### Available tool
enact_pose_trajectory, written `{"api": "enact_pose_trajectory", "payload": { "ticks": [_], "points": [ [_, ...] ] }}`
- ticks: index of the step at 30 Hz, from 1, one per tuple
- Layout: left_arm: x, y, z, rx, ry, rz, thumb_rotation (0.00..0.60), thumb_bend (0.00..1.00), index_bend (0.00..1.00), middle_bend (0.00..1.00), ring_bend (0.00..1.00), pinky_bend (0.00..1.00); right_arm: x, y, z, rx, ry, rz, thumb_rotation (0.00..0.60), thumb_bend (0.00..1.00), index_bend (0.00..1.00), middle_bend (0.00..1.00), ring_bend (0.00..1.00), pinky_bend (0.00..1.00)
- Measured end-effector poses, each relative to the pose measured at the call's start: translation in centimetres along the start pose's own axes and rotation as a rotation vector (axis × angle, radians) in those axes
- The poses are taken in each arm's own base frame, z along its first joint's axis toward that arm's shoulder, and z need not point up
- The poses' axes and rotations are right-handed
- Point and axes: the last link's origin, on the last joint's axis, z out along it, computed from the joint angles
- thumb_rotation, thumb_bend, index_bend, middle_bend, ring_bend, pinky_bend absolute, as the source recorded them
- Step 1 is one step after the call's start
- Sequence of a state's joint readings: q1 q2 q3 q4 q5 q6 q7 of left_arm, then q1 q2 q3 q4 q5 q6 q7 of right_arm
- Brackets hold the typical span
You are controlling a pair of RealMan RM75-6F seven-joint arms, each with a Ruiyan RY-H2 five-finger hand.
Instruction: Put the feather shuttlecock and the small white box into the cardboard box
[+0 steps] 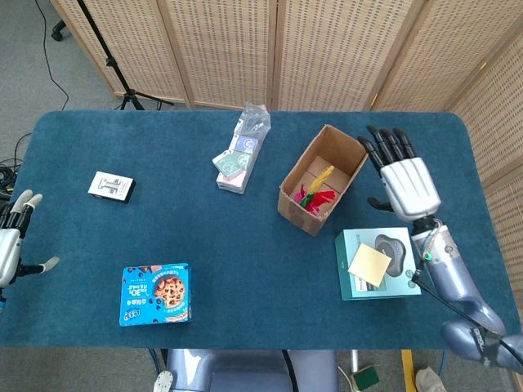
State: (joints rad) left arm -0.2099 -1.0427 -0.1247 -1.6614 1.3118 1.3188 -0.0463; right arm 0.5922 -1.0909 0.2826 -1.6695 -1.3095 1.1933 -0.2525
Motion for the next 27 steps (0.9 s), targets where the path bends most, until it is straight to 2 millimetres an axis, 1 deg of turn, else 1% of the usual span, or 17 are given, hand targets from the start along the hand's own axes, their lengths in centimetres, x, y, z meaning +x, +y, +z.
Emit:
{"api": "enact_pose_trajectory", "payload": {
  "ticks": [2, 4, 5, 8, 11, 13, 17, 20, 24, 27],
  "points": [
    [0.1, -0.1, 0.2, -0.005, 0.003, 0.021, 0.6, 0.0, 0.0, 0.0, 0.0, 0.0, -0.2, 1.3, -2.4, -0.026, -0.003, -0.06, 0.6, 0.0, 0.0, 0.0, 0.0, 0.0],
    [0.2, -0.2, 0.6, -0.015, 0.009, 0.052, 0.6, 0.0, 0.0, 0.0, 0.0, 0.0, -0.5, 2.2, -4.5, -0.056, -0.012, -0.081, 0.6, 0.0, 0.0, 0.0, 0.0, 0.0],
    [0.2, -0.3, 1.0, -0.024, 0.014, 0.074, 0.6, 0.0, 0.0, 0.0, 0.0, 0.0, -0.7, 2.7, -6.0, -0.075, -0.021, -0.087, 0.6, 0.0, 0.0, 0.0, 0.0, 0.0],
    [0.4, -0.5, 2.3, -0.052, 0.022, 0.127, 0.6, 0.0, 0.0, 0.0, 0.0, 0.0, -1.5, 3.6, -9.3, -0.115, -0.051, -0.088, 0.6, 0.0, 0.0, 0.0, 0.0, 0.0],
    [0.5, -0.6, 3.9, -0.079, 0.024, 0.183, 0.6, 0.0, 0.0, 0.0, 0.0, 0.0, -2.1, 4.0, -11.6, -0.138, -0.056, -0.084, 0.6, 0.0, 0.0, 0.0, 0.0, 0.0],
    [0.4, -0.8, 5.1, -0.091, 0.022, 0.22, 0.6, 0.0, 0.0, 0.0, 0.0, 0.0, -2.4, 4.0, -12.7, -0.138, -0.052, -0.091, 0.6, 0.0, 0.0, 0.0, 0.0, 0.0],
    [-0.3, -1.0, 8.3, -0.114, -0.012, 0.29, 0.6, 0.0, 0.0, 0.0, 0.0, 0.0, -3.8, 3.8, -15.7, -0.156, -0.043, -0.063, 0.6, 0.0, 0.0, 0.0, 0.0, 0.0],
    [-1.2, -1.0, 10.8, -0.128, -0.056, 0.319, 0.6, 0.0, 0.0, 0.0, 0.0, 0.0, -4.9, 3.7, -17.0, -0.172, -0.053, -0.044, 0.6, 0.0, 0.0, 0.0, 0.0, 0.0],
    [-2.8, -0.8, 13.8, -0.124, -0.134, 0.354, 0.6, 0.0, 0.0, 0.0, 0.0, 0.0, -5.7, 4.2, -17.6, -0.203, -0.07, -0.046, 0.6, 0.0, 0.0, 0.0, 0.0, 0.0],
    [-4.3, -0.2, 15.9, -0.107, -0.212, 0.368, 0.6, 0.0, 0.0, 0.0, 0.0, 0.0, -6.2, 5.0, -17.8, -0.229, -0.093, -0.057, 0.6, 0.0, 0.0, 0.0, 0.0, 0.0]
  ]
}}
